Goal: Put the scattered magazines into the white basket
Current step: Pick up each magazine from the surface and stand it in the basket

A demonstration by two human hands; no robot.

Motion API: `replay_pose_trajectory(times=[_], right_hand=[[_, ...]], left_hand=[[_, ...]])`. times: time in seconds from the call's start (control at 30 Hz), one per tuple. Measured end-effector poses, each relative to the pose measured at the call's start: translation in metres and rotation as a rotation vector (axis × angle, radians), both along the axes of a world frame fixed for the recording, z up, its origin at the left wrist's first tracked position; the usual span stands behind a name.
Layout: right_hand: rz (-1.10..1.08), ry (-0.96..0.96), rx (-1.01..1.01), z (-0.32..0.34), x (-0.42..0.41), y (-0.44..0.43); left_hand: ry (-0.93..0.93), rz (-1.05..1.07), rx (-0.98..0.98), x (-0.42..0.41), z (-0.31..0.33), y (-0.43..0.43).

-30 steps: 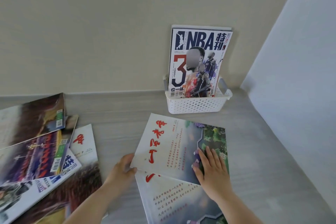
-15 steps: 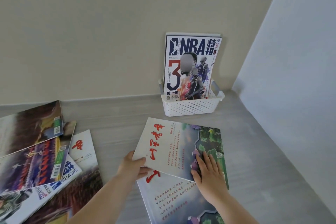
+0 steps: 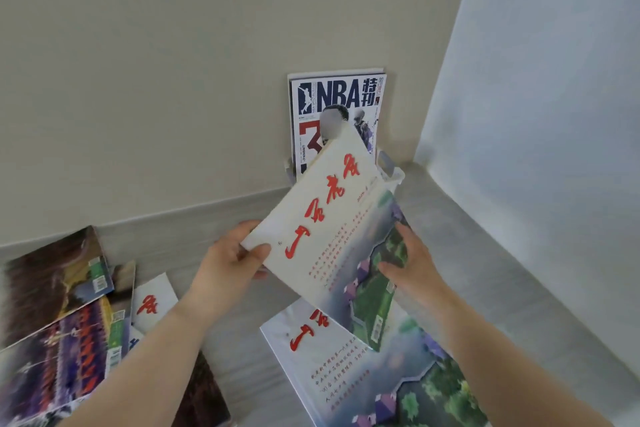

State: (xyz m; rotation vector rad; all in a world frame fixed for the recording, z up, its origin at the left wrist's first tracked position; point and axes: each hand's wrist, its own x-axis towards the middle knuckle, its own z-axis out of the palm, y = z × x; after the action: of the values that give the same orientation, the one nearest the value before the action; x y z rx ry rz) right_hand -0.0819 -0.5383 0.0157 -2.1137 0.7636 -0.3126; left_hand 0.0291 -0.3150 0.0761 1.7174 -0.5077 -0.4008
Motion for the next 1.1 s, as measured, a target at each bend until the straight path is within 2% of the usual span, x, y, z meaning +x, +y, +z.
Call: replay_pose_trajectory(times=[0.1,0.23,0.4,0.63,0.73,0.9,1.1], right_hand=[[0.002,-0.173,0.229,0.027,0.013,-0.015],[0.106,-0.118,0.376,0.043,0.02,-0.05],[0.221,-0.091,0.314,0.059,0.031,-0.089],[0.107,-0.359,0.301,0.12,0.068,-0.138],[0.021,-0.47,0.347,0.138,0.088,-0.15],[0.005,-0.567,0.473,0.136,0.122,-0.168],[-0.032,-0.536,0.655,0.102,0.162,-0.178]], left_hand=[[-0.02,-0.037,-0.021,0.006,0.018,0.002],[-0.107,-0.035,-0.006,0.006,0.036,-0.011],[-0.277,0.116,-0.026,0.015,0.074,-0.051],[-0.48,0.438,-0.09,0.044,0.128,-0.129],[-0.503,0.511,-0.137,0.059,0.137,-0.163],[-0.532,0.556,-0.167,0.09,0.135,-0.196],[-0.466,0.525,-0.103,0.121,0.103,-0.206]])
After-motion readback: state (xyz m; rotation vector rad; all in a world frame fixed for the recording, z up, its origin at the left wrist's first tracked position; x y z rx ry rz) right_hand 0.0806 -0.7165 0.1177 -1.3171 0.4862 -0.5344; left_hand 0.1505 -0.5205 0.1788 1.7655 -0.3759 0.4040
